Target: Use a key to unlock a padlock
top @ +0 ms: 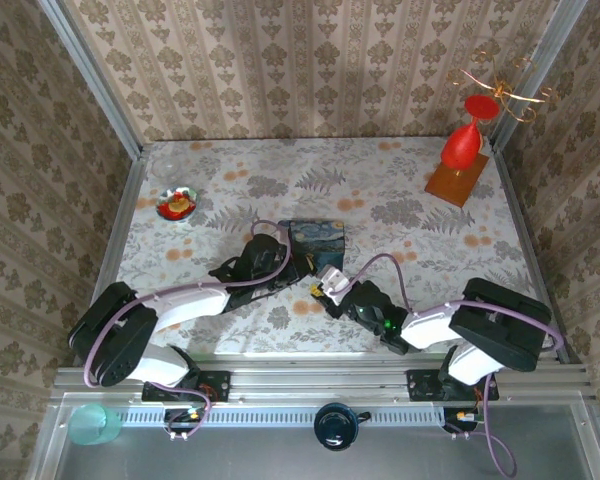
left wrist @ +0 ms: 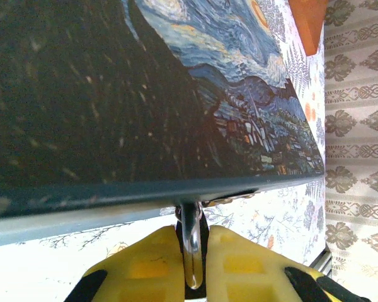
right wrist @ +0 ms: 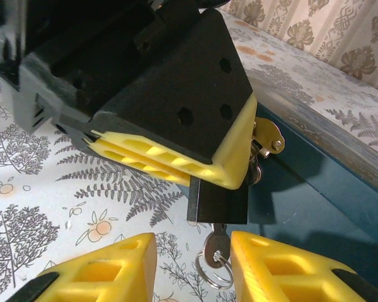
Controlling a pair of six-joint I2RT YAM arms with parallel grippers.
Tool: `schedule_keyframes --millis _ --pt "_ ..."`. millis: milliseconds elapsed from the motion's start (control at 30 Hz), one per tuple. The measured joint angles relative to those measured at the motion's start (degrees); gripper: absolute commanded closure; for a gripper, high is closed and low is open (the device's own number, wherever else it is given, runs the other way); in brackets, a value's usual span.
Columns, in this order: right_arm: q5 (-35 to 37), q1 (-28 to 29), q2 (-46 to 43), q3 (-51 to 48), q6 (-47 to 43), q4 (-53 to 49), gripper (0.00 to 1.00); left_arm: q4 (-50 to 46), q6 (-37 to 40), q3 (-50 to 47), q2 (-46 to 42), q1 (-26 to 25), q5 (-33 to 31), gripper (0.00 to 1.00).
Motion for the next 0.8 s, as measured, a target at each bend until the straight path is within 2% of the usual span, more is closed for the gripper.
schedule_keyframes --millis 333,800 --pt "4.02 0.46 5.22 0.39 -0.44 4.52 0.65 0.0 0.02 -0.33 -1.22 0.68 0.44 1.0" --pt "6.69 0.96 8.24 2.62 -0.31 6.25 0.77 -0.44 0.02 -0.74 -1.73 0.61 0.42 1.0"
